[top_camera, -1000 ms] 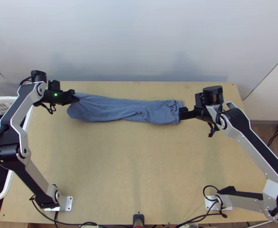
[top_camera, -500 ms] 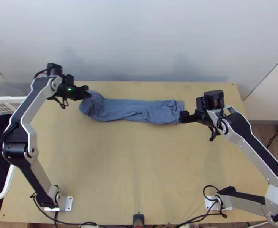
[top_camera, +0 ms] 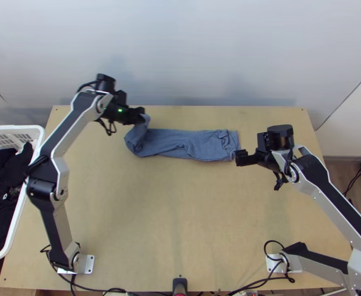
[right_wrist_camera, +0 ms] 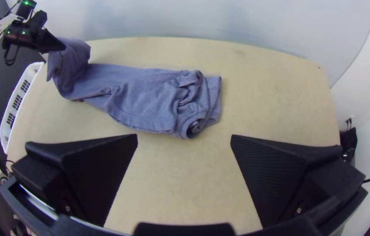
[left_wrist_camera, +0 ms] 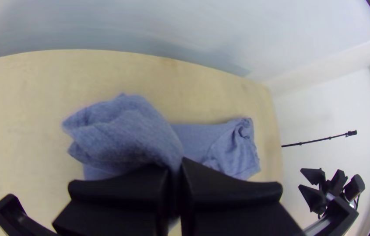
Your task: Fold the t-shirt
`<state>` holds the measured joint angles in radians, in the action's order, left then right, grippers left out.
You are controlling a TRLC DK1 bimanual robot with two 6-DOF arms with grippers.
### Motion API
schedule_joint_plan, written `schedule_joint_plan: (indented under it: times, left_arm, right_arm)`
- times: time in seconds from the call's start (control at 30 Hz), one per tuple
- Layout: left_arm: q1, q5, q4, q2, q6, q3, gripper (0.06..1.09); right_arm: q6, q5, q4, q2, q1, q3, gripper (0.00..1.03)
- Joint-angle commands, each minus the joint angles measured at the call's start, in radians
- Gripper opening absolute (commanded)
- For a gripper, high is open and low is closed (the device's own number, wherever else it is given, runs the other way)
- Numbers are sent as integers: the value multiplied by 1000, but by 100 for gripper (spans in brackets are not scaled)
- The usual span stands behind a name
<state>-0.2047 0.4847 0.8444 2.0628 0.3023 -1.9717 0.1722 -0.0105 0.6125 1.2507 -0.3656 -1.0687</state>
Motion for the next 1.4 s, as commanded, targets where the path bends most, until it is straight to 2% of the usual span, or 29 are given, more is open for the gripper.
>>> schedule_joint_plan:
  times: [0.0, 0.3, 0.7, 0.93, 1.1, 1.37]
  left_arm:
    - [-105, -21, 13, 57, 38, -99, 9]
    - [-225, -49, 55, 140, 72, -268, 9]
    - [-394, -97, 13, 180, 87, -292, 9]
    - [-447, -106, -64, 214, 124, -322, 9]
    - [-487, -164, -123, 252, 146, -348, 9]
    - [-518, -294, -309, 284, 164, -371, 9]
  right_arm:
    - [3, 0, -22, -33, 4, 49, 99]
    - [6, 0, -72, -80, 8, 139, 99]
    - [16, 0, -72, -134, 30, 187, 99]
    - [33, 0, -74, -163, 39, 222, 99]
    - [36, 1, -74, -189, 47, 248, 99]
    - [50, 7, -74, -221, 48, 282, 99]
